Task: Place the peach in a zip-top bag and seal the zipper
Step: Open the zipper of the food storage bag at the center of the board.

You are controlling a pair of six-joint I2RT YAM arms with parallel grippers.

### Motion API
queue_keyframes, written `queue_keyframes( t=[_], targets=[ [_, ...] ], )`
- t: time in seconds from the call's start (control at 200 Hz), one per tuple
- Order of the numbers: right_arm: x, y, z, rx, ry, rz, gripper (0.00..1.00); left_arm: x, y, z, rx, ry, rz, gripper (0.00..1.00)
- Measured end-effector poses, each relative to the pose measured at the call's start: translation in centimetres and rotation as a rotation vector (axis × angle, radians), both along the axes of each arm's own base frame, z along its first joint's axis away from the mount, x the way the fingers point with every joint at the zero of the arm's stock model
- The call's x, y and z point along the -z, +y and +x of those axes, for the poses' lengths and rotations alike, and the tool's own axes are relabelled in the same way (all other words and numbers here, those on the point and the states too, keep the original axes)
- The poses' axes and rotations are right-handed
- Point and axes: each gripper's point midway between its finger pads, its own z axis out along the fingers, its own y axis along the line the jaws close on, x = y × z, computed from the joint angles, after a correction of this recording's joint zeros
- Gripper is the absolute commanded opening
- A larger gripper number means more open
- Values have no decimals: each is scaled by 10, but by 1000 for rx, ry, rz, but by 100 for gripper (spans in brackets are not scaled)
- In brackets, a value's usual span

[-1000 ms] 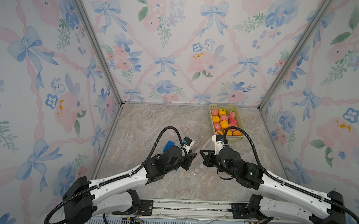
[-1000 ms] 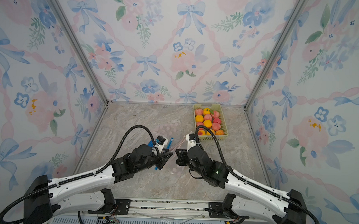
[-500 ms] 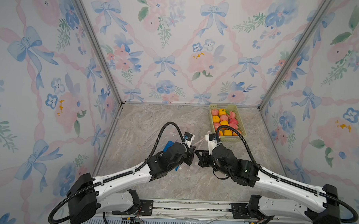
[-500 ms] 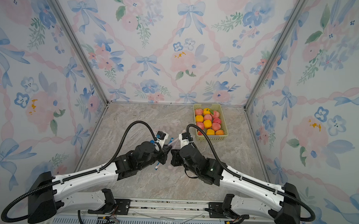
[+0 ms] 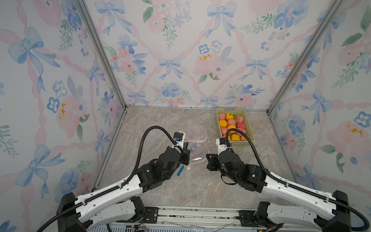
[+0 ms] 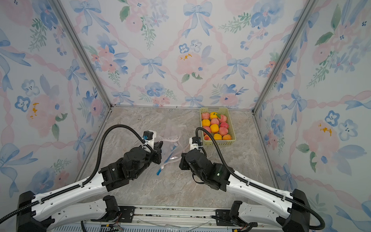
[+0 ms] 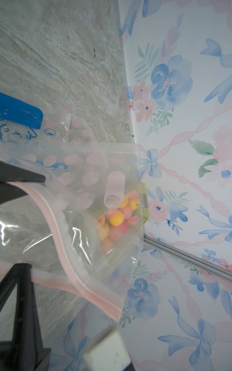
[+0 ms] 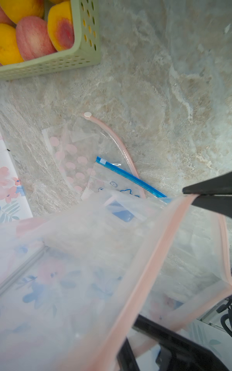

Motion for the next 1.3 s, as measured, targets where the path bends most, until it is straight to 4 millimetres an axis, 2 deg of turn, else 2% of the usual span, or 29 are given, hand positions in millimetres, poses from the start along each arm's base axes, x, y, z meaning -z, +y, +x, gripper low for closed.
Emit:
queue_keyframes(
  t=[0.145, 0.215, 0.355, 0.61, 0.805, 0.965, 1.075, 1.195, 1.3],
  targets=[
    [8, 12, 8, 2, 1, 11, 19, 7, 3, 0, -10, 16, 26, 0],
    [10, 20, 10, -8, 0, 29, 33, 14, 1, 2, -12, 28, 45, 0],
    [12, 34, 15, -26, -8, 61, 54, 32, -4, 7, -23, 62, 90, 0],
    [31, 57, 22, -40, 20, 94, 78, 47, -5, 13, -46, 98, 103, 0],
    [43, 64, 26, -25, 46, 104, 85, 50, -4, 16, -57, 115, 87, 0],
    [53, 59, 38, 29, 68, 110, 87, 50, -7, 15, -37, 132, 60, 0],
    [68, 55, 49, 75, 82, 80, 89, 47, -11, 10, 0, 144, 30, 0],
    [86, 54, 62, 108, 103, 38, 88, 44, -13, 3, 36, 164, -1, 0],
    [102, 50, 68, 127, 126, 0, 84, 41, -11, -2, 46, 180, -23, 0]
  ],
)
